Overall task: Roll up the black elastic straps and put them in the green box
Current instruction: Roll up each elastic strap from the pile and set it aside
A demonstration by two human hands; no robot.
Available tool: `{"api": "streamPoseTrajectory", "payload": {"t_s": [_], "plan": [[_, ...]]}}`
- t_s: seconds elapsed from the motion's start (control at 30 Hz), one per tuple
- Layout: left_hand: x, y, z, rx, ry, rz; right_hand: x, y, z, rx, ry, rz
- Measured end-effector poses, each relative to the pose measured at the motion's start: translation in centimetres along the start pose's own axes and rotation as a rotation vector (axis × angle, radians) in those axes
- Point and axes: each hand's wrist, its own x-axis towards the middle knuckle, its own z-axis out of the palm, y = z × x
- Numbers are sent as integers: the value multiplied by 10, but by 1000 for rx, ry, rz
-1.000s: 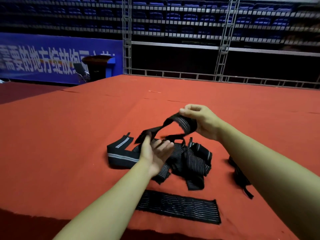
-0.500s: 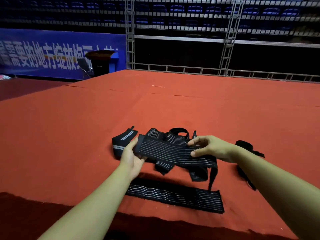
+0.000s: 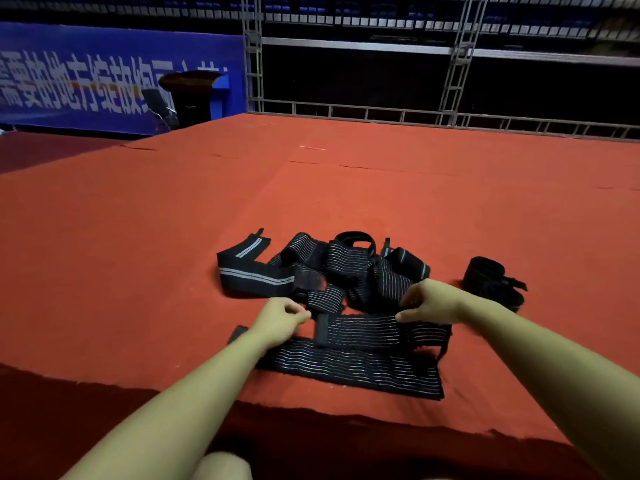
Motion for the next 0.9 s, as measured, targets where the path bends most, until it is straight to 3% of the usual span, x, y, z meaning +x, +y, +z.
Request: {"api": "streamPoseTrajectory", "payload": {"t_s": [0.1,0.23,0.33,0.53,0.63,0.73,0.77,0.9], "plan": [[7,3,23,266,49,-36,-3,8,2,-81,35,41],[7,14,43,380,78,-130,-9,21,1,-152,91,78],[6,18,53,282,40,-187,-14,28,1,-190,162,89],[5,26,48,-380,-64,-157,-25,37,5,-229,261,64],[3,28,27,-534,-94,-148,-32,32,11,-158,194,15],[2,20,6,-529,-24,-110,-46,18,13,220,-20,42],[1,15,1,-479,-6,-93,-48,19,15,233,-43,94],[-3,-3,-15,-310,8,-64,-43,43,24,-98,-34,223]]}}
